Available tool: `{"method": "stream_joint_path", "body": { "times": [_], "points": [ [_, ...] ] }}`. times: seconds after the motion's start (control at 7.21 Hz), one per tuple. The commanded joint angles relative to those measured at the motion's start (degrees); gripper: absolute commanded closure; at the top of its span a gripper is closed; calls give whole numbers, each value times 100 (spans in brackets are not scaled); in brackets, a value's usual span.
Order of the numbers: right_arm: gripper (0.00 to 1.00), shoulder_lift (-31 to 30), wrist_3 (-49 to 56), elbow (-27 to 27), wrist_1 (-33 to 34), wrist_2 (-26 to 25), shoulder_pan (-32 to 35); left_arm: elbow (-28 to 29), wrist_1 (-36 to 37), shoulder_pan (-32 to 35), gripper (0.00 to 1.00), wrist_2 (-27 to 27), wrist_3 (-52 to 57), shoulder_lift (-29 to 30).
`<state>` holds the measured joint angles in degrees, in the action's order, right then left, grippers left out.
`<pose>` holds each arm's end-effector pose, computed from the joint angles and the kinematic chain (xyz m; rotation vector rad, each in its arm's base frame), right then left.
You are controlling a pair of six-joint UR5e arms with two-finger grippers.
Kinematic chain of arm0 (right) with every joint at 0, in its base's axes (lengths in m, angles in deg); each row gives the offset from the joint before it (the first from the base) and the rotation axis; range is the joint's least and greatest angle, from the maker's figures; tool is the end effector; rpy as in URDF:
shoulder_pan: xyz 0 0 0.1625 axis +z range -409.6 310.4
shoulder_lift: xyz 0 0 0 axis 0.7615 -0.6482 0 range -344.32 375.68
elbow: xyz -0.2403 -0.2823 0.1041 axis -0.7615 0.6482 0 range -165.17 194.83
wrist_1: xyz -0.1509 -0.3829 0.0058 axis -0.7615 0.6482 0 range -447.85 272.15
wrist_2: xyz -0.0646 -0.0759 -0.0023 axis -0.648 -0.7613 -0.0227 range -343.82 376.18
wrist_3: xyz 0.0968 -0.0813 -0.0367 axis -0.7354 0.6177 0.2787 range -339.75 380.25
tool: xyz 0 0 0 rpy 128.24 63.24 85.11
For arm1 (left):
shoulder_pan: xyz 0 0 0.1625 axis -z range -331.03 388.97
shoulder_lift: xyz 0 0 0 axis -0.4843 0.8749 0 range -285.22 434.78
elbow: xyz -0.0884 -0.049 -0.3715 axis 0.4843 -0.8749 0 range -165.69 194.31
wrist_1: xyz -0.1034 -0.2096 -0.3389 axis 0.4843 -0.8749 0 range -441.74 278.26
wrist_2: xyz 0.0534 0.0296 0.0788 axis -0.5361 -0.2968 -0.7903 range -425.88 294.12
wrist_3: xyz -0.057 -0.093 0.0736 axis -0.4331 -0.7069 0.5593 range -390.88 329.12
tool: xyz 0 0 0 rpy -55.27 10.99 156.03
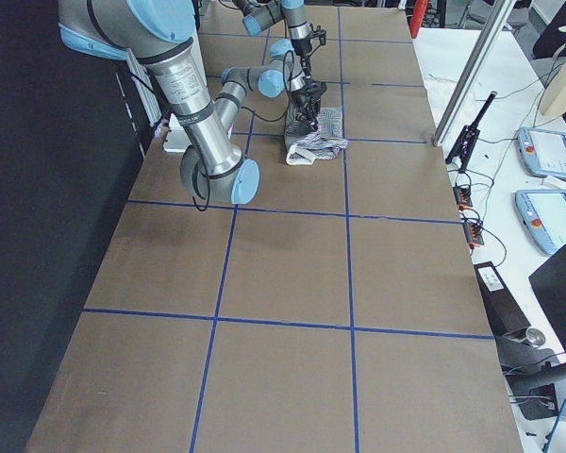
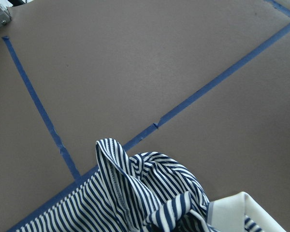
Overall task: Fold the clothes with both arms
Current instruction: 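Lift the near edge with both grippers and fold it away from the robot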
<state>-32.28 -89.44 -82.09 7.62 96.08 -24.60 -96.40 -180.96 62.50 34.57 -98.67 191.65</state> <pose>-0.5457 -0.4270 0.1802 0.2085 -0.7704 0.8064 0.4394 -0.4225 0.2059 0.3143 0.9520 -0.0905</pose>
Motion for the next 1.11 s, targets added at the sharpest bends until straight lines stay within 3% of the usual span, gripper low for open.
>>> {"method": "stream_joint_path", "body": {
  "times": [0.0, 0.28, 0.69, 0.83, 0.97],
  "points": [
    [100, 181, 114, 891, -658, 0, 172, 800, -673, 267, 100, 1, 161, 116],
    [100, 182, 194, 1096, -775, 0, 216, 1734, -1265, 312, 100, -8, 161, 406],
    [100, 199, 202, 1403, -967, 0, 208, 1939, -1390, 286, 100, -8, 170, 407],
    [81, 199, 359, 1474, -1021, -9, 216, 1939, -1390, 285, 100, -8, 170, 390],
    [15, 208, 613, 1474, -1021, -9, 225, 1922, -1390, 285, 6, -8, 422, 381]
  ]
}}
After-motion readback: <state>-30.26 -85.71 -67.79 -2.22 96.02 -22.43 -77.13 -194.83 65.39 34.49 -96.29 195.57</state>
